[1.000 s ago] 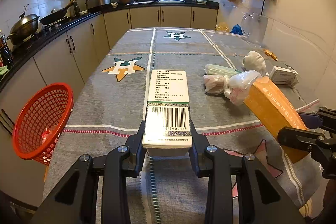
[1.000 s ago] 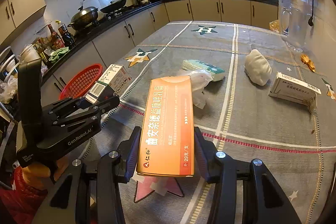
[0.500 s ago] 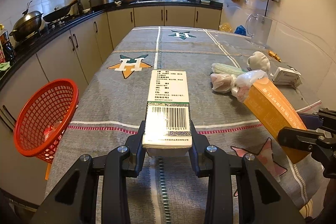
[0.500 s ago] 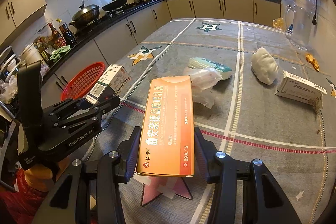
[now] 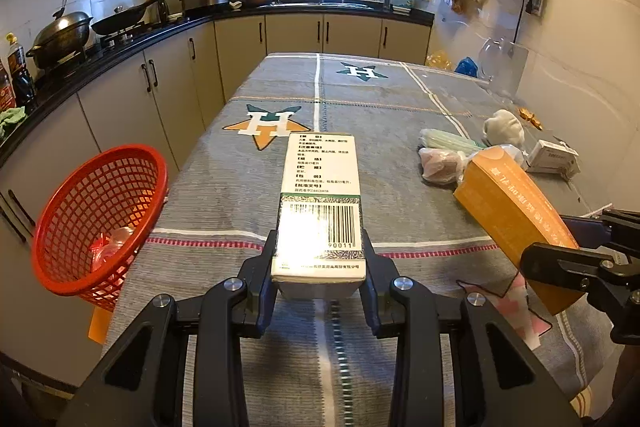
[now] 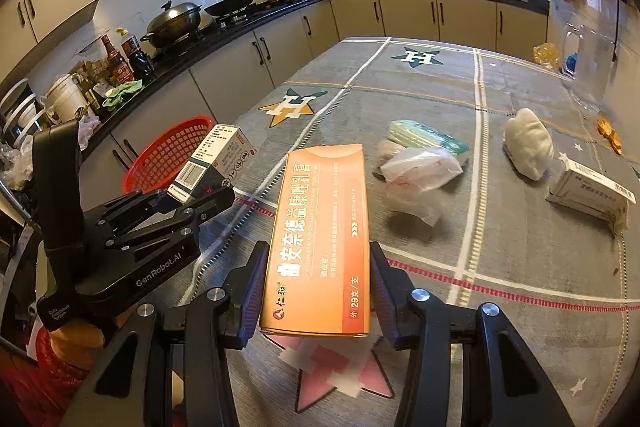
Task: Collect trash
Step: 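Carry the white box and orange box over the orange basket, then open both tools to drop the two boxes into the basket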
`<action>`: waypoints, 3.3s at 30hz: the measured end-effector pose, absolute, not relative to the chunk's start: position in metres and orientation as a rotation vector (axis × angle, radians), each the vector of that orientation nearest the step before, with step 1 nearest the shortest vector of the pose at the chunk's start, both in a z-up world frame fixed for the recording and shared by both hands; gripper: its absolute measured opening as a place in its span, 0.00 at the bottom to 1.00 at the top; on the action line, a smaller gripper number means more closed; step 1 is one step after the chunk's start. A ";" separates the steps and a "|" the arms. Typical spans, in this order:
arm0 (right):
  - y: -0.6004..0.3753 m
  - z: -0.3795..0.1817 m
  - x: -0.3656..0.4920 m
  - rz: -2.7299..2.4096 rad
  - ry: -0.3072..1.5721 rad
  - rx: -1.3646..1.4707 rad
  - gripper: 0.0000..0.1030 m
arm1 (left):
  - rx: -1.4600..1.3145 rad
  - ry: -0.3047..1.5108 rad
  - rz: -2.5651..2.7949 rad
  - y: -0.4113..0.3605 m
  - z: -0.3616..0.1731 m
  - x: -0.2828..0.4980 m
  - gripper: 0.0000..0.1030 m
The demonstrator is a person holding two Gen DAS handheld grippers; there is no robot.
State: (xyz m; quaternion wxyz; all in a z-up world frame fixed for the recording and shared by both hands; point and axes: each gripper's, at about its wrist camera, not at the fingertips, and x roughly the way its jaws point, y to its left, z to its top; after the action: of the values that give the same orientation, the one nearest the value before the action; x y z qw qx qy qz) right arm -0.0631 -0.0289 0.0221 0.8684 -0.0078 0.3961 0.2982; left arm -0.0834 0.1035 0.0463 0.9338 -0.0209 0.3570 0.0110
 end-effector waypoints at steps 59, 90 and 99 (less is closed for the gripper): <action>0.227 0.032 0.022 0.901 0.984 -0.059 0.50 | -0.276 0.728 0.366 0.333 0.040 -0.096 0.33; 0.217 0.039 0.024 0.881 0.955 0.013 0.56 | -0.293 0.702 0.345 0.327 0.048 -0.096 0.53; 0.166 0.042 0.005 0.853 0.935 0.048 0.58 | -0.250 0.676 0.286 0.284 0.066 -0.104 0.56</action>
State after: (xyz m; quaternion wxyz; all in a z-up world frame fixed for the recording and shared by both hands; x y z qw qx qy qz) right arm 0.0051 0.1662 0.0423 0.8061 0.0224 0.4368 0.3986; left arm -0.1045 0.2842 0.0658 0.9257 -0.1220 0.3297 0.1394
